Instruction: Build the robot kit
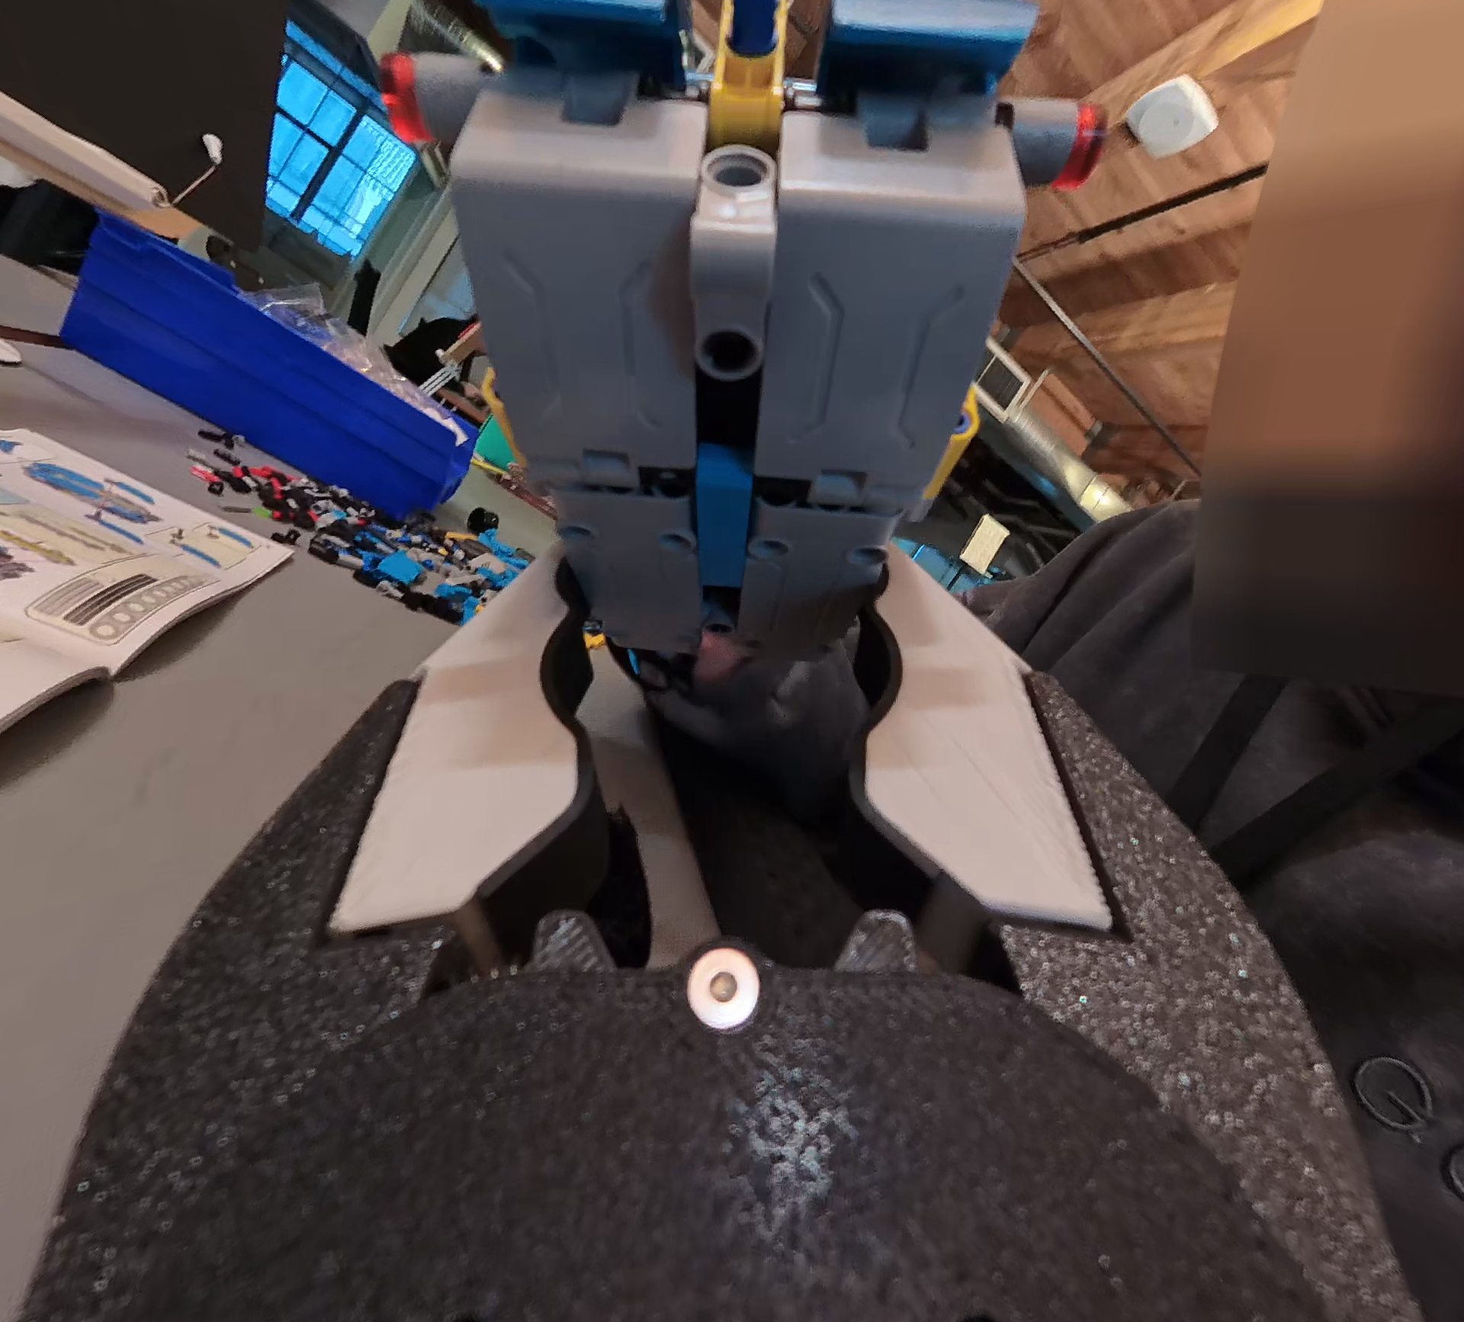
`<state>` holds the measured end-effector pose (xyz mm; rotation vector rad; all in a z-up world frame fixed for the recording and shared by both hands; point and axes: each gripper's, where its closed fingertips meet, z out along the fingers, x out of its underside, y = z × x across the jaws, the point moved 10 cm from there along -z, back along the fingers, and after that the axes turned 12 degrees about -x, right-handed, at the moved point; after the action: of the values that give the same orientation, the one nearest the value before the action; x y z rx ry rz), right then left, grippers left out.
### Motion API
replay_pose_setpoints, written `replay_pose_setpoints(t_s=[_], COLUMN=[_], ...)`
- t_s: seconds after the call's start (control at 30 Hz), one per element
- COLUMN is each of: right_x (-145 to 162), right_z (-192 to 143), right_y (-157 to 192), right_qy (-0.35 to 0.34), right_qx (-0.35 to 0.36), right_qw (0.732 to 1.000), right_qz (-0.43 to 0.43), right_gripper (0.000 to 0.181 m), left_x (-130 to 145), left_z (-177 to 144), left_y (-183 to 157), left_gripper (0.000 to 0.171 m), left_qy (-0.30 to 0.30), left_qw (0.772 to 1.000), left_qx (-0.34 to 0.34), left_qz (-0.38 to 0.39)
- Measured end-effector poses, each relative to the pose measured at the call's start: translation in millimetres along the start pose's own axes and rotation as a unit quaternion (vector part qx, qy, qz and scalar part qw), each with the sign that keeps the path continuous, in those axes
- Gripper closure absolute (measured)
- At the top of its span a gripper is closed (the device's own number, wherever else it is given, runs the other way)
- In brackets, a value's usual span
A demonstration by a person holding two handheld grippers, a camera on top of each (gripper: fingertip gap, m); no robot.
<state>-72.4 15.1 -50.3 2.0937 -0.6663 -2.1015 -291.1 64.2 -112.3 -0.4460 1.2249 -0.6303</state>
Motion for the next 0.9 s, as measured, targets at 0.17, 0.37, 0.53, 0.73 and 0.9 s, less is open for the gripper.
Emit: replay_pose_setpoints(t_s=[0.17, 0.37, 0.53, 0.73, 0.9], right_x=[-3.1, -1.0, 4.7, 10.3, 9.9], right_z=[34.1, 43.1, 39.8, 37.9, 37.9], right_y=[5.4, 3.3, -0.5, 2.1, 5.5], right_qy=[-0.027, -0.021, -0.053, -0.071, -0.053], right_qx=[-0.023, -0.039, -0.065, -0.037, -0.016], right_qw=[0.999, 0.998, 0.994, 0.996, 0.998], right_qz=[0.026, 0.039, 0.077, 0.05, 0.017], right_gripper=[0.159, 0.159, 0.159, 0.159, 0.158], left_x=[1.3, 2.9, 3.9, 4.6, 4.0], left_z=[1.2, 1.8, 2.8, 3.7, 2.7], left_y=[-3.2, -5.4, -6.2, -6.8, -6.2], left_gripper=[0.105, 0.105, 0.105, 0.105, 0.105], left_qy=[0.004, 0.01, 0.013, 0.013, 0.012], left_qw=[1.0, 0.999, 0.999, 0.997, 0.997], left_qx=[-0.006, -0.015, -0.021, -0.034, -0.037], left_qz=[0.02, 0.04, 0.048, 0.064, 0.063])
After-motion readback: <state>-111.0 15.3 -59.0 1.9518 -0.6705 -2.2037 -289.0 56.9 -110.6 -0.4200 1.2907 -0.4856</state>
